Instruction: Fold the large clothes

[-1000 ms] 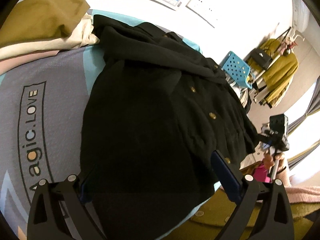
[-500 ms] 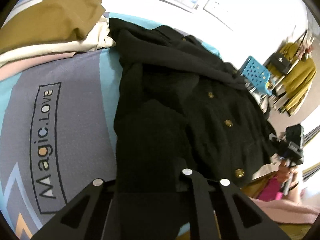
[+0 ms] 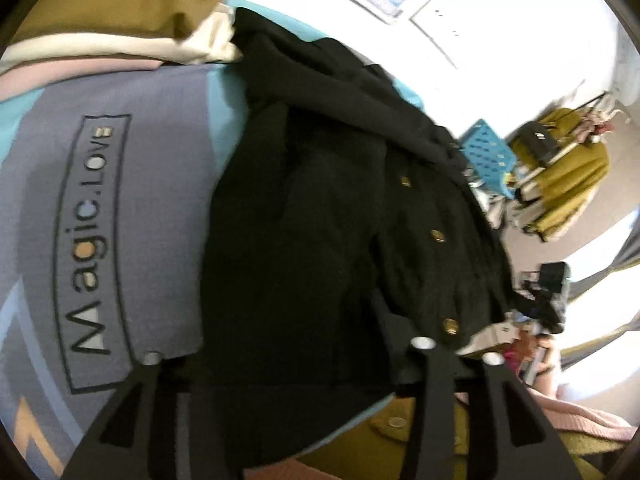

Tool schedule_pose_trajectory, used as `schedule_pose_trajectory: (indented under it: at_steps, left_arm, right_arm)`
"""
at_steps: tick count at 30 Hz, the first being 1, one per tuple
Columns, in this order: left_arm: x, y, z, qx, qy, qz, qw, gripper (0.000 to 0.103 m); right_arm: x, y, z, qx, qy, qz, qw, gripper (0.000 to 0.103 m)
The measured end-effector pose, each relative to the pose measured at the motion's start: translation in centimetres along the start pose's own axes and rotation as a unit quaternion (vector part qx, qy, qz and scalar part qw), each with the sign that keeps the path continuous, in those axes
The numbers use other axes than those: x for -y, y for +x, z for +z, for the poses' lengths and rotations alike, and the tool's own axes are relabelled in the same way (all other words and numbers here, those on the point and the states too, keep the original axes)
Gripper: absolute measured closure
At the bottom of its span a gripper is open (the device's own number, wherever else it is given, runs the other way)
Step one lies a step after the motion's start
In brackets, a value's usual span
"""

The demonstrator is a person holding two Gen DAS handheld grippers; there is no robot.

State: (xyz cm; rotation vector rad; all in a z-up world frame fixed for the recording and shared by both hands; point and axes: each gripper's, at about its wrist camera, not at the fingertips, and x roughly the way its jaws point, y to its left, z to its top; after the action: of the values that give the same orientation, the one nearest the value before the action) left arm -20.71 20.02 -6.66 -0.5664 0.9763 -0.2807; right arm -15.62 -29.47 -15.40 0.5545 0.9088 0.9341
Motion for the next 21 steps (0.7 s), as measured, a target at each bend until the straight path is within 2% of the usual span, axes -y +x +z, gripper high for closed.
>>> schedule_pose_trajectory:
  at_steps: [2, 4, 5, 6, 7, 8, 9, 10, 12, 15, 20, 21]
  left_arm:
    - [0.3, 0.2, 0.1, -0.002, 0.002, -0.016, 0.9999, 0.036]
    - [1.0, 0.7, 0.2, -0.002, 0.014, -0.013, 0.9998, 0.035]
    - [1.4, 1.0, 0.2, -0.002, 0.018, -0.012, 0.9998, 0.035]
    - [1.7, 1.1, 0.3, 0.0, 0.02, -0.008, 0.9998, 0.041]
    - [1.9, 1.4, 0.2, 0.001, 0.022, 0.001, 0.9998, 0.05]
    - [2.1, 1.7, 0.2, -0.002, 0.024, 0.019, 0.9995, 0.075]
    - [2.1, 2.1, 0.4, -0.007, 0.023, 0.03, 0.9993, 0.097]
    - [2.1, 2.0, 0.4, -0.007, 0.02, 0.029, 0.9994, 0.097]
    - [2.1, 0.4, 0.5, 0.016, 0.006, 0.007, 0.9998, 0.099]
    - [2.9, -2.8, 0.9, 0.058, 0.009, -0.019, 0.9981, 0.1]
    - [4.1, -7.2, 1.3, 0.092, 0.009, -0.045, 0.9947, 0.1]
    - [4.8, -8.7, 1.2, 0.115, 0.021, -0.05, 0.9919, 0.1]
  right_arm:
    - [-0.3, 0.7, 0.0, -0.003, -0.015, 0.005, 1.0, 0.028]
    - [-1.1, 1.3, 0.2, -0.005, -0.037, -0.009, 0.999, 0.027]
    - [-1.5, 1.6, 0.3, -0.008, -0.045, -0.016, 0.999, 0.034]
    - [-1.7, 1.7, 0.3, -0.009, -0.048, -0.019, 0.999, 0.049]
    - [-1.6, 2.3, 0.2, -0.022, -0.042, -0.016, 0.999, 0.086]
    - [-1.9, 2.9, 0.0, -0.026, -0.04, -0.015, 0.999, 0.09]
    - [-2.0, 3.0, -0.1, -0.023, -0.043, -0.013, 0.999, 0.091]
    - [-2.3, 2.6, 0.0, -0.013, -0.039, 0.003, 0.999, 0.093]
    - [-3.4, 0.6, 0.4, 0.029, -0.031, 0.048, 0.998, 0.094]
    - [-5.5, -2.2, 0.9, 0.073, -0.043, 0.071, 0.994, 0.095]
    - [-8.9, -5.6, 1.3, 0.119, -0.077, 0.097, 0.985, 0.095]
    - [-9.3, -6.2, 1.2, 0.126, -0.081, 0.102, 0.983, 0.095]
